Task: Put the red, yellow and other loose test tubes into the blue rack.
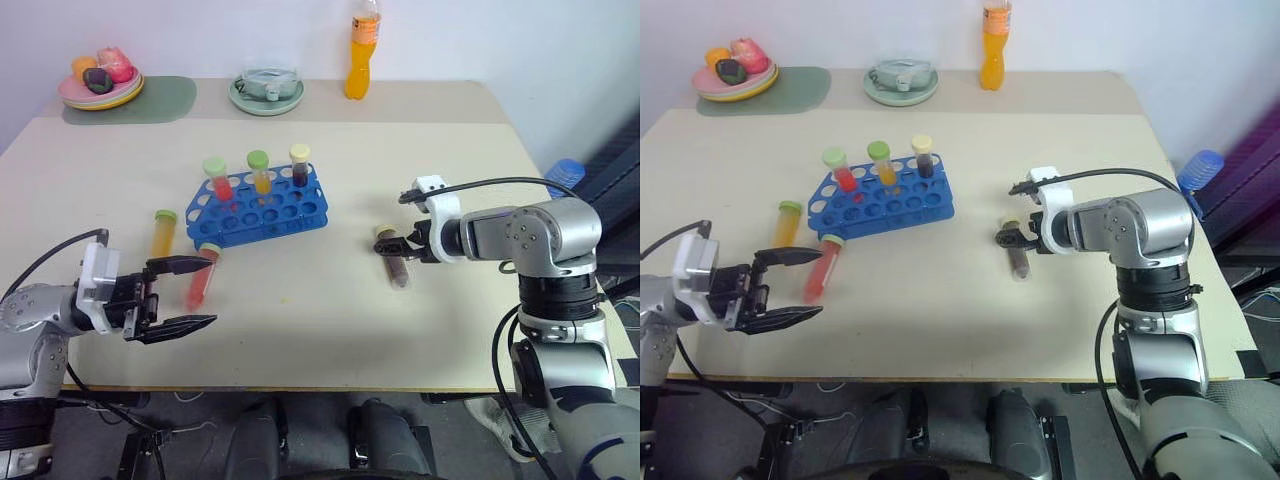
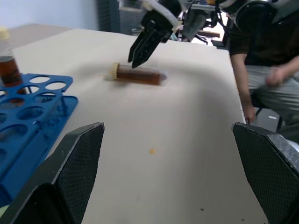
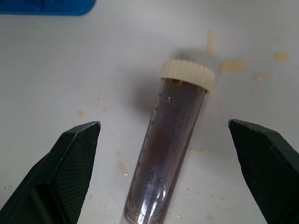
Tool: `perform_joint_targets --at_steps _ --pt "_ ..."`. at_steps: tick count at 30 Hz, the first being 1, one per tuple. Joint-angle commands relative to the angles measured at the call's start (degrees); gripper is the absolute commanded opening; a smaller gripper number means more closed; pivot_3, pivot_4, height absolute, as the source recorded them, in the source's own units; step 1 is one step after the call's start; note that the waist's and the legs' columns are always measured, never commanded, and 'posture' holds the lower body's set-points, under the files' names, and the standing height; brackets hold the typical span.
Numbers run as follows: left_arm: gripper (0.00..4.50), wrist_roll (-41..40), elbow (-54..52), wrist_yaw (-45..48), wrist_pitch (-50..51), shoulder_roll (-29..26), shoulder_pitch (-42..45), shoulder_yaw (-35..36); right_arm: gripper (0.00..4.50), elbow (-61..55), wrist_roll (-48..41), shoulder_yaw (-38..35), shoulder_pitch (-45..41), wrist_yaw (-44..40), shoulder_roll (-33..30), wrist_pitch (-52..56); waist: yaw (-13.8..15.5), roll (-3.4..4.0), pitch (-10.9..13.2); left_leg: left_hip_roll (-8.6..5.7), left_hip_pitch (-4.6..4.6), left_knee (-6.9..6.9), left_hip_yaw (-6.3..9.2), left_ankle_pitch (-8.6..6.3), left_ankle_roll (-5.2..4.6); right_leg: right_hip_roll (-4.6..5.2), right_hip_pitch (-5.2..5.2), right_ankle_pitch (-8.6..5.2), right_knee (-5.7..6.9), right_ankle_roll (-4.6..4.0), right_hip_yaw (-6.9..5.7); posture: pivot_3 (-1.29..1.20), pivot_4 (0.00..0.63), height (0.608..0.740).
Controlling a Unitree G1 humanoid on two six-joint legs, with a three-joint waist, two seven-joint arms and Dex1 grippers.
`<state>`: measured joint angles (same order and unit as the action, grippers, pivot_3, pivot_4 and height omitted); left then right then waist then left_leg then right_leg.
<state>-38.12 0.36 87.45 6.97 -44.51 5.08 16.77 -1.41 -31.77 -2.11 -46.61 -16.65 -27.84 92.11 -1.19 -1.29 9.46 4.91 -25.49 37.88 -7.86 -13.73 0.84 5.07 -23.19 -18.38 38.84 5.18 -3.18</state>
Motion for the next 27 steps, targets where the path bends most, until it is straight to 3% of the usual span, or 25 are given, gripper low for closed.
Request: perform_joint_targets --at_steps 1,10,18,21,25,27 --pt "4.48 -0.8 -2.2 -0.2 0.3 -0.4 0.2 0.2 4.50 1.8 1.1 -1.4 -2.7 1.0 0.7 0.4 0.0 0.00 0.0 0.00 0.00 0.00 0.00 0.00 0.00 0.00 -0.01 0.00 0.01 0.00 0.00 0.00 0.150 0.740" --pt "4.48 -1.0 -3.5 -0.4 1.8 -1.1 -0.1 0.4 4.50 7.7 4.6 -1.1 -4.8 1.0 3.5 -0.9 0.0 0.01 0.0 0.00 0.00 0.00 -0.02 0.00 0.00 0.00 -0.04 0.00 0.02 0.00 0.02 0.00 0.150 0.740" --pt "4.48 -1.1 -5.0 -1.3 2.3 -0.6 -1.4 0.7 4.50 8.4 7.4 4.1 -3.3 0.1 3.8 -4.3 -1.1 0.00 0.0 0.01 0.04 0.00 0.01 0.00 0.00 0.00 0.00 0.00 0.04 0.00 0.02 0.00 0.150 0.740" --pt "4.50 -1.2 -5.5 -1.7 2.4 -0.4 -1.9 0.8 3.59 7.6 8.2 7.1 -2.7 -0.7 3.2 -5.8 -1.6 0.00 0.0 0.02 0.09 0.00 0.04 0.00 0.00 0.00 0.01 0.00 0.13 0.00 0.03 0.00 0.150 0.740" --pt "4.50 -1.0 -6.0 -2.5 2.1 -0.2 -2.3 1.0 1.68 6.1 9.8 12.3 -2.1 -3.0 1.4 -9.4 -1.5 0.00 0.0 0.03 0.09 -0.01 0.06 0.00 0.01 -0.02 -0.02 0.00 0.16 -0.01 0.03 0.00 0.150 0.740" --pt "4.50 -0.9 -6.2 -2.9 1.9 -0.1 -2.5 1.0 1.68 5.0 10.3 13.9 -1.6 -3.8 0.8 -10.5 -1.4 0.00 0.0 0.03 0.09 0.00 0.07 0.00 0.00 0.00 -0.02 0.00 0.15 -0.01 0.04 0.00 0.150 0.740"
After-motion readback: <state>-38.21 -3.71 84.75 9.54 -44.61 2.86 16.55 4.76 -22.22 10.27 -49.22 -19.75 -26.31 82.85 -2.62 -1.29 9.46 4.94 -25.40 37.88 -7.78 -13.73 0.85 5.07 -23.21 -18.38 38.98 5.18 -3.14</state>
